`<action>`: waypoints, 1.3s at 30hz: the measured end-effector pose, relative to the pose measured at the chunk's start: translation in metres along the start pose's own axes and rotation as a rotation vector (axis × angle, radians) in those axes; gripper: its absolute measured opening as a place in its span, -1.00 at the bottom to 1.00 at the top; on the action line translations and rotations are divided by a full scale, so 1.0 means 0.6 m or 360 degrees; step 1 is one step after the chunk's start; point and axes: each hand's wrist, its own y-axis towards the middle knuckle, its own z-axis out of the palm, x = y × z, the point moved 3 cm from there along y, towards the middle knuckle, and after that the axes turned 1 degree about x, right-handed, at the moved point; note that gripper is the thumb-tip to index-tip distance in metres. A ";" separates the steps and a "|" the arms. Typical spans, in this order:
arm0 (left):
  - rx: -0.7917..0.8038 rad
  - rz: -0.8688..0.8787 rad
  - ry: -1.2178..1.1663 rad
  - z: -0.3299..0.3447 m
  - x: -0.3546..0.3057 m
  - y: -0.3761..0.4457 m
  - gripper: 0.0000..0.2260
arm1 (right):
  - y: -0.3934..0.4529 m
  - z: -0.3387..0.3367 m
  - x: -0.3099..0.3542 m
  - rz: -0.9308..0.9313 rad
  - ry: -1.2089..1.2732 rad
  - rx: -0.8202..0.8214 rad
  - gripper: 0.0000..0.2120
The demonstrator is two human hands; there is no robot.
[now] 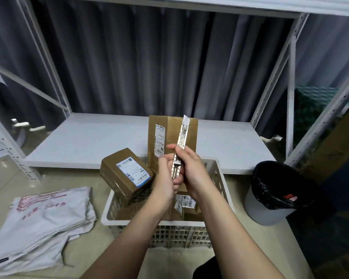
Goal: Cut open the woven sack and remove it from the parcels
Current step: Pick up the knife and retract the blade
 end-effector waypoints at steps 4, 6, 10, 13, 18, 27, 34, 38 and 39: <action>-0.0113 -0.0008 0.0086 -0.001 0.005 0.005 -0.57 | 0.010 0.008 -0.014 0.0017 0.0037 0.0009 -0.80; -0.0128 -0.0013 0.0006 -0.002 0.002 0.002 -0.58 | 0.008 0.008 -0.018 0.0068 0.0070 0.0115 -0.81; -0.0185 -0.0053 -0.0197 -0.012 -0.011 0.004 -0.61 | -0.007 0.018 -0.027 0.0121 0.0029 0.0300 -0.67; -0.0088 -0.0041 -0.0193 -0.013 -0.016 0.006 -0.60 | -0.006 0.020 -0.026 0.0043 0.0046 0.0261 -0.70; 0.0180 -0.0040 -0.0323 -0.016 -0.022 0.009 -0.59 | -0.006 0.008 -0.011 -0.0016 0.0093 0.0277 -0.72; 0.0300 -0.0066 0.0078 -0.017 -0.009 0.001 -0.81 | 0.008 -0.023 0.003 -0.0186 0.0238 0.0076 -0.74; 0.0155 -0.0025 -0.0079 -0.016 0.008 0.011 -0.83 | 0.015 -0.033 -0.014 0.0025 -0.0014 0.0081 -0.80; 0.0020 -0.0021 0.0104 -0.002 0.030 0.030 -0.92 | 0.019 -0.063 -0.031 0.0107 -0.0141 -0.0085 -0.82; -0.0032 -0.0021 0.0198 0.004 0.039 0.038 -0.85 | 0.018 -0.075 -0.033 0.0117 -0.0148 -0.0133 -0.82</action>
